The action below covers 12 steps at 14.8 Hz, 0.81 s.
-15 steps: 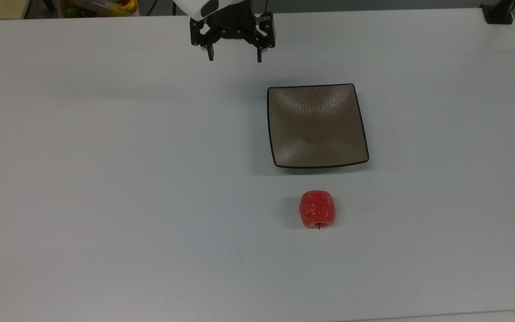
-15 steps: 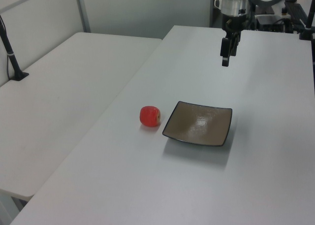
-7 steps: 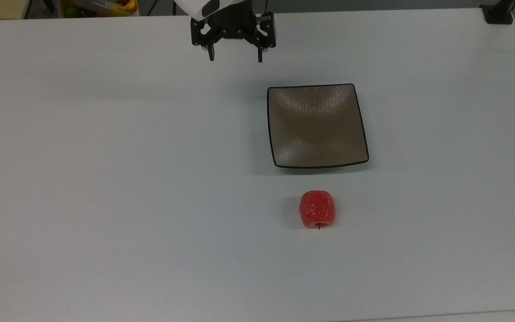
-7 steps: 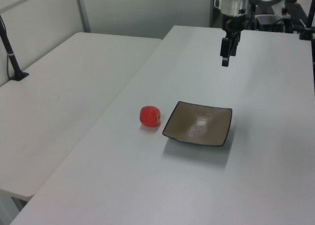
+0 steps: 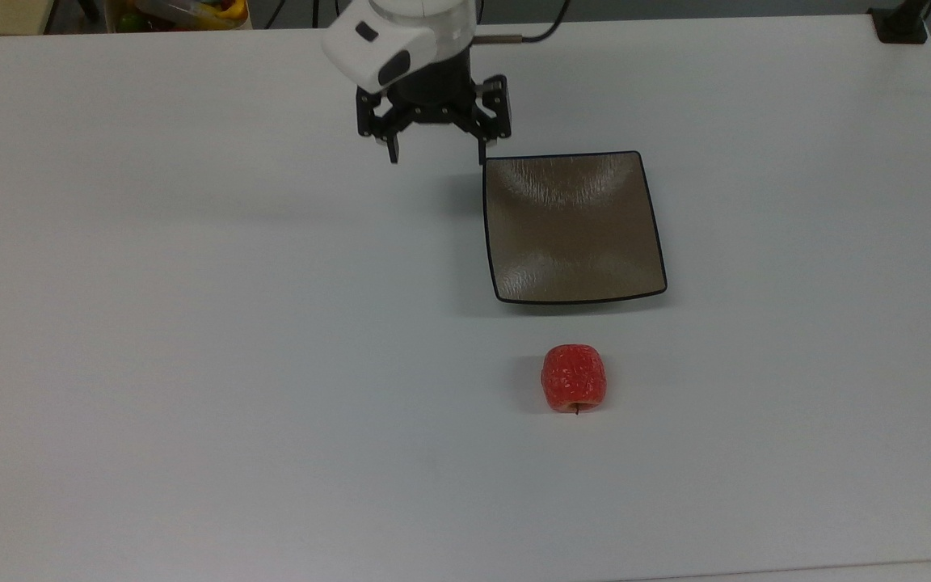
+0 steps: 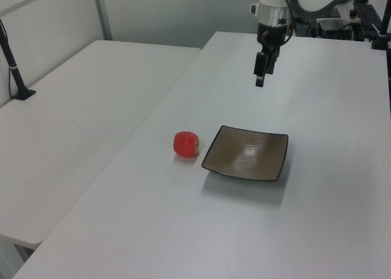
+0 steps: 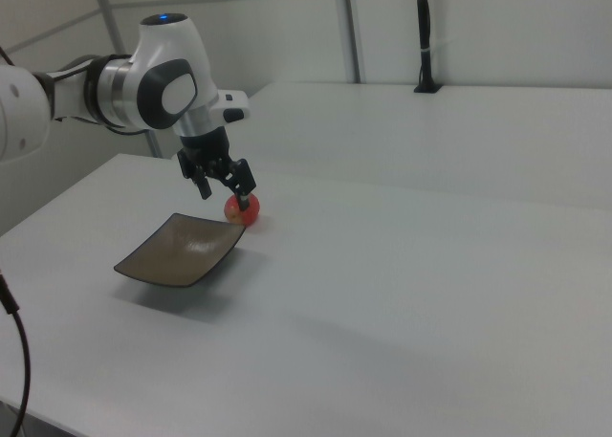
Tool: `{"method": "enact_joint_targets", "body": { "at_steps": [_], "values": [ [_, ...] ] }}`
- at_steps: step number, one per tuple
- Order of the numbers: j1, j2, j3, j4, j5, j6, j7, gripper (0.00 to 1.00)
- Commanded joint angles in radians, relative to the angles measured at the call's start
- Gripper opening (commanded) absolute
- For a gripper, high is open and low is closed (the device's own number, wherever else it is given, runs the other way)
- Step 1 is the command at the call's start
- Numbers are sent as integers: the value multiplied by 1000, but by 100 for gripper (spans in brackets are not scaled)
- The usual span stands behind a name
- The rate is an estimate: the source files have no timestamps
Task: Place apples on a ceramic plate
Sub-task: 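Move the open gripper over the plate toward the red apple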
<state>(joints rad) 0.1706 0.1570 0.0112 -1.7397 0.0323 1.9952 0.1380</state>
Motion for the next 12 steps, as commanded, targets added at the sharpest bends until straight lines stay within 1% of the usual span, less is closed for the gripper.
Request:
{"method": "enact_joint_targets", "body": {
  "at_steps": [1, 4, 5, 7, 9, 11, 12],
  "values": [
    [41, 111, -2, 139, 23, 33, 29, 100],
    [67, 192, 3, 239, 14, 77, 83, 100],
    [73, 211, 7, 258, 11, 97, 84, 100],
    [104, 254, 18, 267, 3, 193, 104, 100],
    [128, 297, 18, 269, -43, 279, 170, 100],
    [145, 344, 18, 269, -119, 367, 265, 100],
    [148, 367, 18, 270, -141, 402, 305, 100]
  ]
}}
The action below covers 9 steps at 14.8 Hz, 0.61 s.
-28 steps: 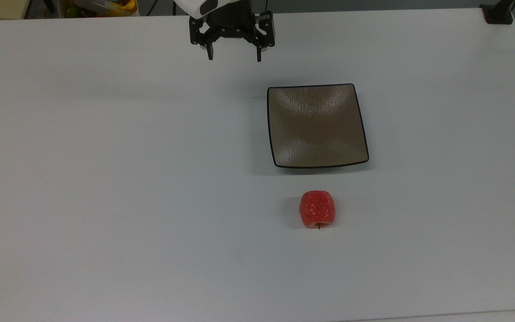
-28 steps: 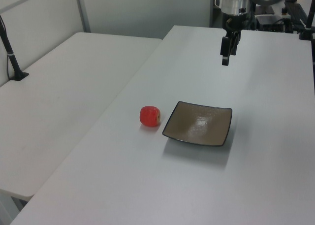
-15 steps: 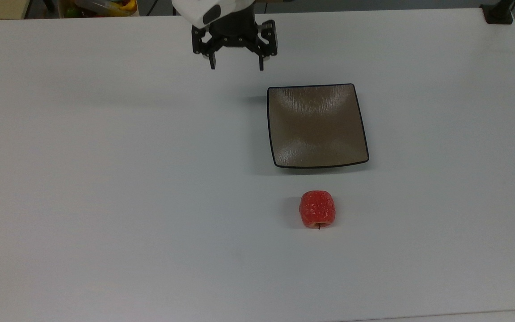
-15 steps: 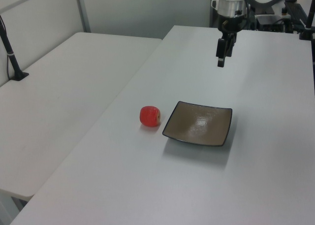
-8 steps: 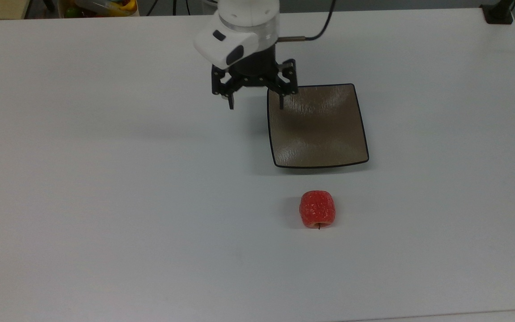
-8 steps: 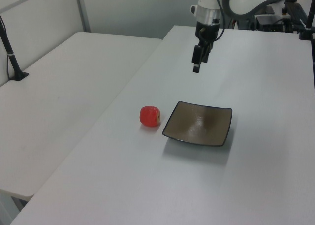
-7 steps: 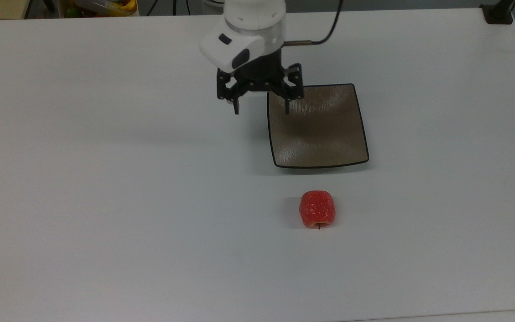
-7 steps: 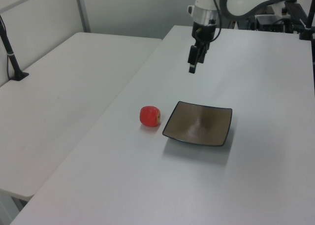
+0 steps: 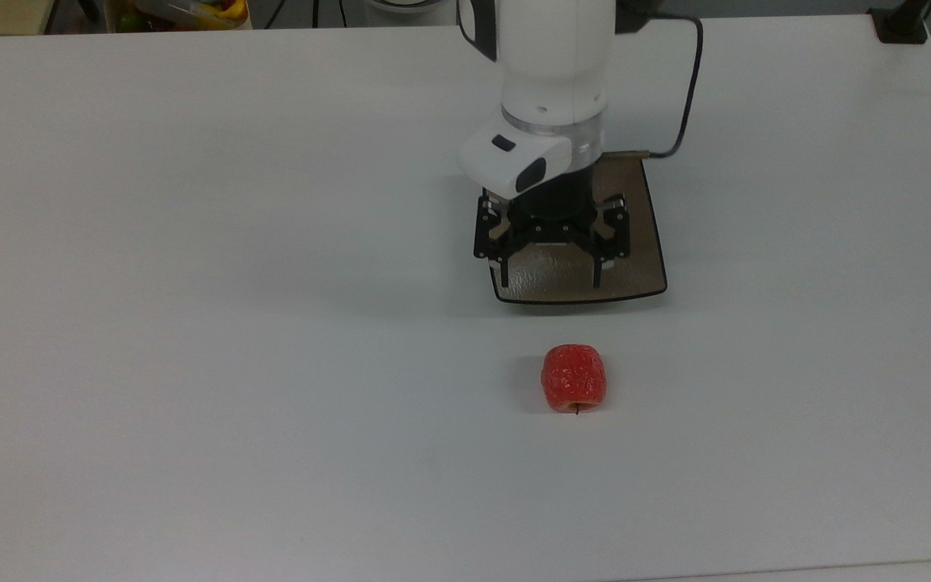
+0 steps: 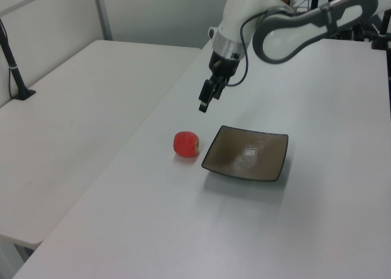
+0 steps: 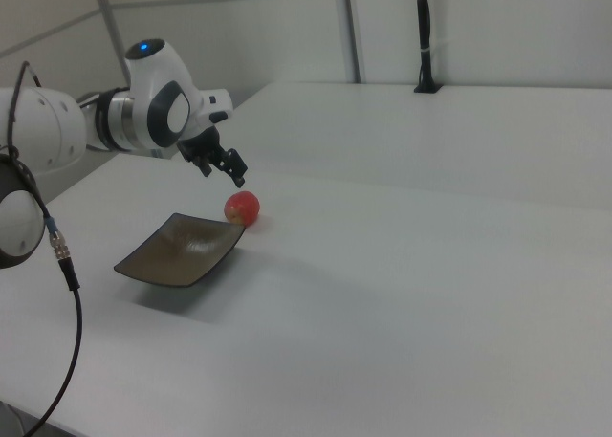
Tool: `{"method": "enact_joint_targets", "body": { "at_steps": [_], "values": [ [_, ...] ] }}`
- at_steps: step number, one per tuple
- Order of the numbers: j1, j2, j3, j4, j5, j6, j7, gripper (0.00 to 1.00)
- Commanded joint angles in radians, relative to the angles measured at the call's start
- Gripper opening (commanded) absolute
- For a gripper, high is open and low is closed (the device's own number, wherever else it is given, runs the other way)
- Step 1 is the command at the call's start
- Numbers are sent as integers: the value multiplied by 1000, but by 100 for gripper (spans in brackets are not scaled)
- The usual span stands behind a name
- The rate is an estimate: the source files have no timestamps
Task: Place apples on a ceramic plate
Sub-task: 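Move the open gripper over the plate toward the red apple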
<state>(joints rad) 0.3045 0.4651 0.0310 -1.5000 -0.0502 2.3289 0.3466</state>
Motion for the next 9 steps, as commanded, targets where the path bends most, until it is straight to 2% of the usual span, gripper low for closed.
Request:
{"method": "enact_joint_targets", "body": {
  "at_steps": [1, 4, 9],
  "values": [
    [16, 70, -2, 30, -71, 93, 109, 100],
    [19, 101, -2, 34, -89, 127, 130, 100],
    [31, 178, -6, 103, -132, 148, 152, 100]
  ]
}}
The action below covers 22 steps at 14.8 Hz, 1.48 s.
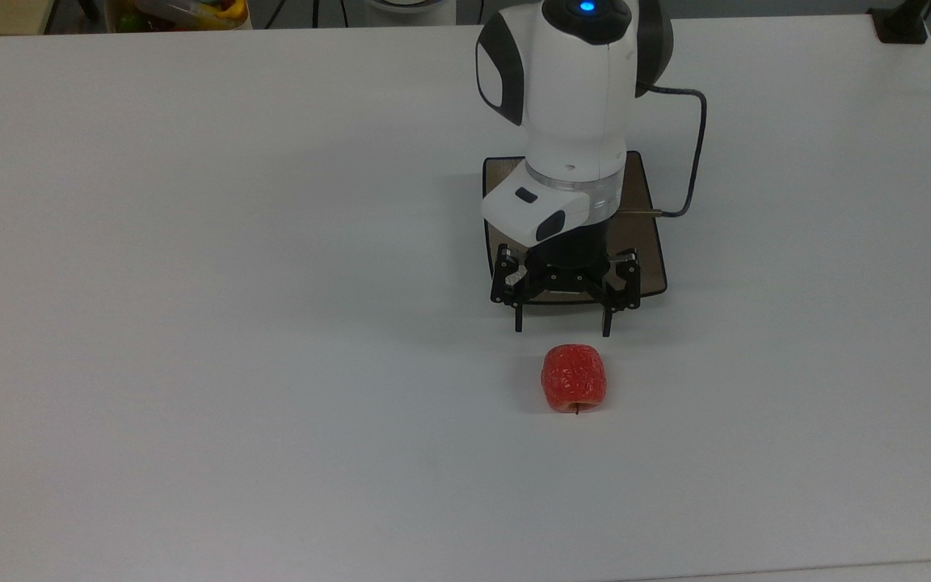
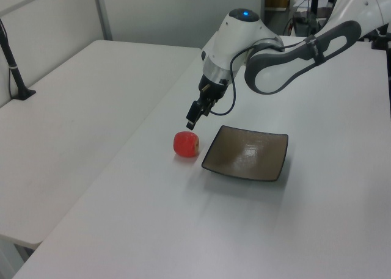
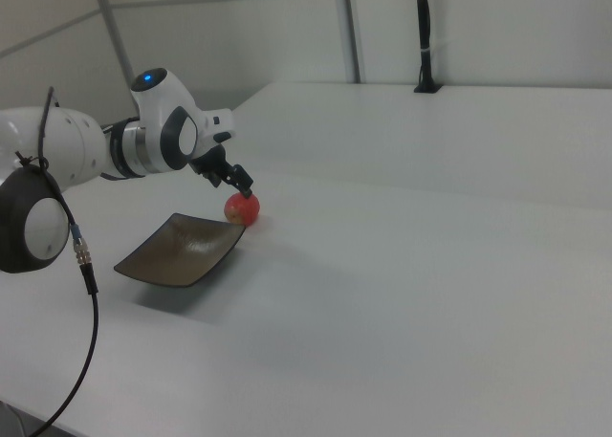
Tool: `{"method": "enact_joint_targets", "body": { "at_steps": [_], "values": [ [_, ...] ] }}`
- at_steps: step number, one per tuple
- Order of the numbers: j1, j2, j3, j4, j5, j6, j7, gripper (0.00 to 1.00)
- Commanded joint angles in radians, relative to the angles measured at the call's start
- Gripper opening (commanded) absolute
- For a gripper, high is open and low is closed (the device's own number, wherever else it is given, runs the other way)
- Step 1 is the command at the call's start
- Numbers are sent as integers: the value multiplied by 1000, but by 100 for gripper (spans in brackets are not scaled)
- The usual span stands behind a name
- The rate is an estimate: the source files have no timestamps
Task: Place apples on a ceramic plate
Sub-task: 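Move the open gripper over the plate toward the red apple, then lower the gripper around the red apple and close on it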
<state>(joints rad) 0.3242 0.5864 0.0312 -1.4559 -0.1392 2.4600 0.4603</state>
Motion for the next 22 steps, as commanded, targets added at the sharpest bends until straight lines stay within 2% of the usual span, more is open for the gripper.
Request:
{"method": "enact_joint_targets", "body": {
  "at_steps": [1, 6, 17, 18, 19, 20, 22],
  "values": [
    [12, 75, -8, 74, -56, 19, 43, 100],
    [26, 131, -14, 135, -83, 20, 64, 100],
    [38, 179, -16, 138, -120, 62, 69, 100],
    [39, 181, -16, 138, -125, 62, 69, 95],
    [39, 181, -16, 137, -147, 62, 70, 66],
    [39, 181, -16, 137, -155, 62, 76, 50],
    [39, 181, -16, 137, -165, 62, 92, 47]
  ]
}}
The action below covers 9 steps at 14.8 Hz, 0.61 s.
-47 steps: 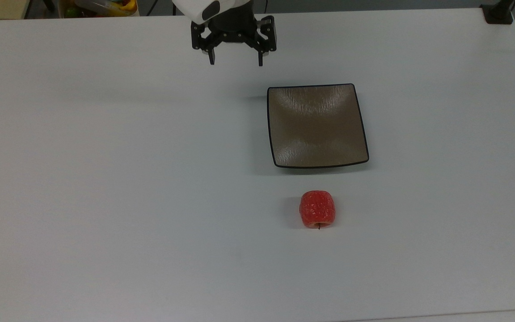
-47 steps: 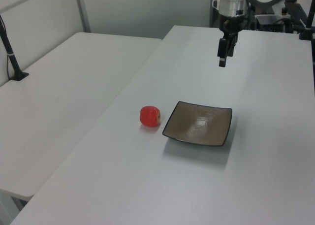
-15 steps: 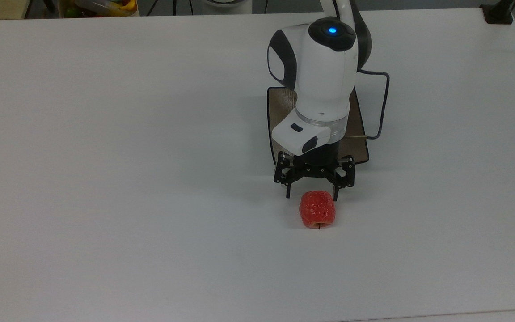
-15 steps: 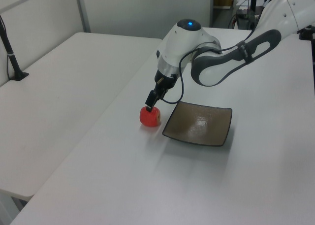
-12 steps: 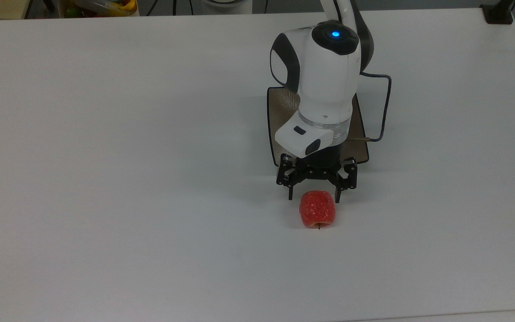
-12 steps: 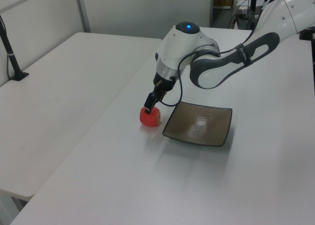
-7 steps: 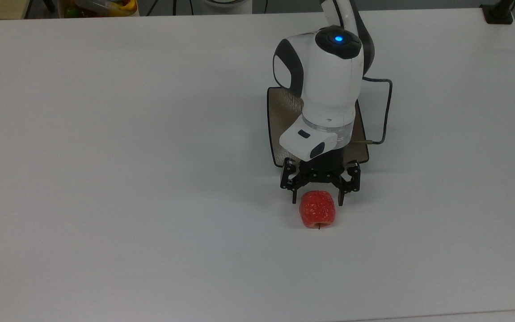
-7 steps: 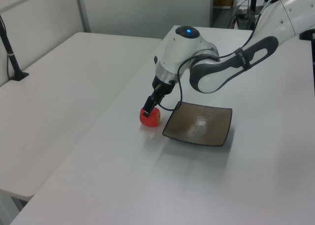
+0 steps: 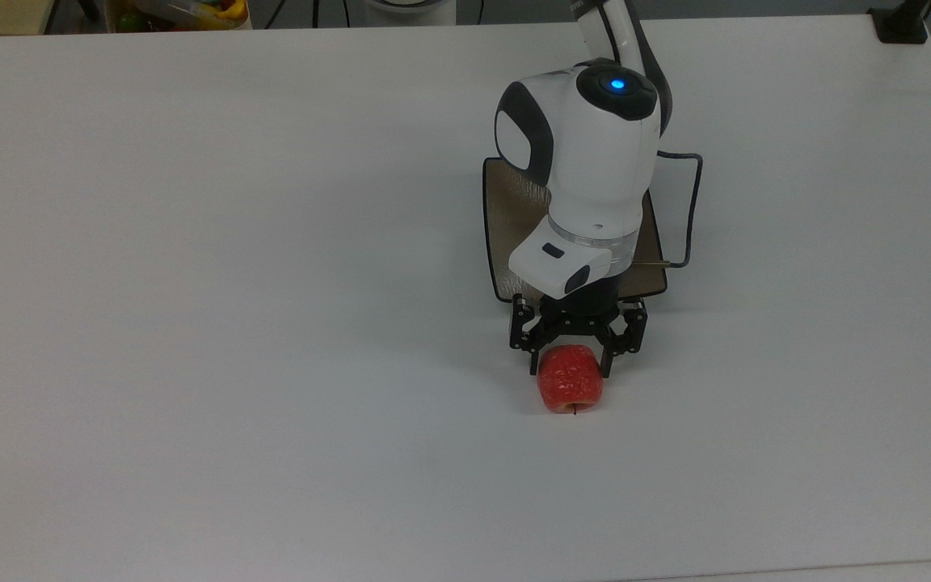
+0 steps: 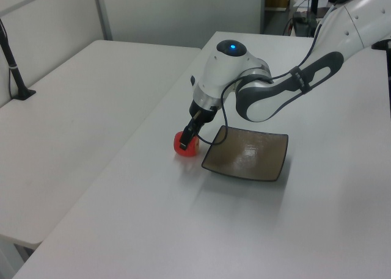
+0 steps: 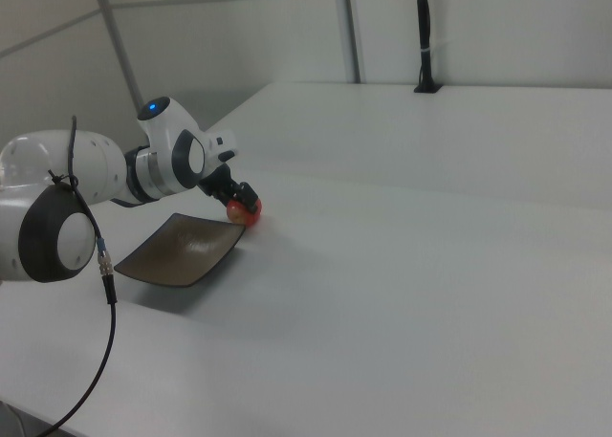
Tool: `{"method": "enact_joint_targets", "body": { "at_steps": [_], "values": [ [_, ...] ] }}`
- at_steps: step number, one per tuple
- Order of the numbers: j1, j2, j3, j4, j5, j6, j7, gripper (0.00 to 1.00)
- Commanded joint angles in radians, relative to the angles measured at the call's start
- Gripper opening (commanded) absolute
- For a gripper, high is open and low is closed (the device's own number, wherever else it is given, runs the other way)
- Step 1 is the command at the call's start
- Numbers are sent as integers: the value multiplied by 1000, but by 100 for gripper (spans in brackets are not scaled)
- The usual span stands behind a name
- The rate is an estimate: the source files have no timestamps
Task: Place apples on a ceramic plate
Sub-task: 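Lower the gripper around the red apple and close on it, then lift the red apple and carry it over the brown plate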
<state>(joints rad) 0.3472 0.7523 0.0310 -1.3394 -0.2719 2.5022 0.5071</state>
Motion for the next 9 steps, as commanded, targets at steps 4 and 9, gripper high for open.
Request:
{"method": "enact_joint_targets", "body": {
  "at_steps": [4, 9],
  "values": [
    [16, 13, -14, 20, -36, 20, 47, 47],
    [-17, -129, 7, -75, -47, 17, 45, 48]
  ]
}}
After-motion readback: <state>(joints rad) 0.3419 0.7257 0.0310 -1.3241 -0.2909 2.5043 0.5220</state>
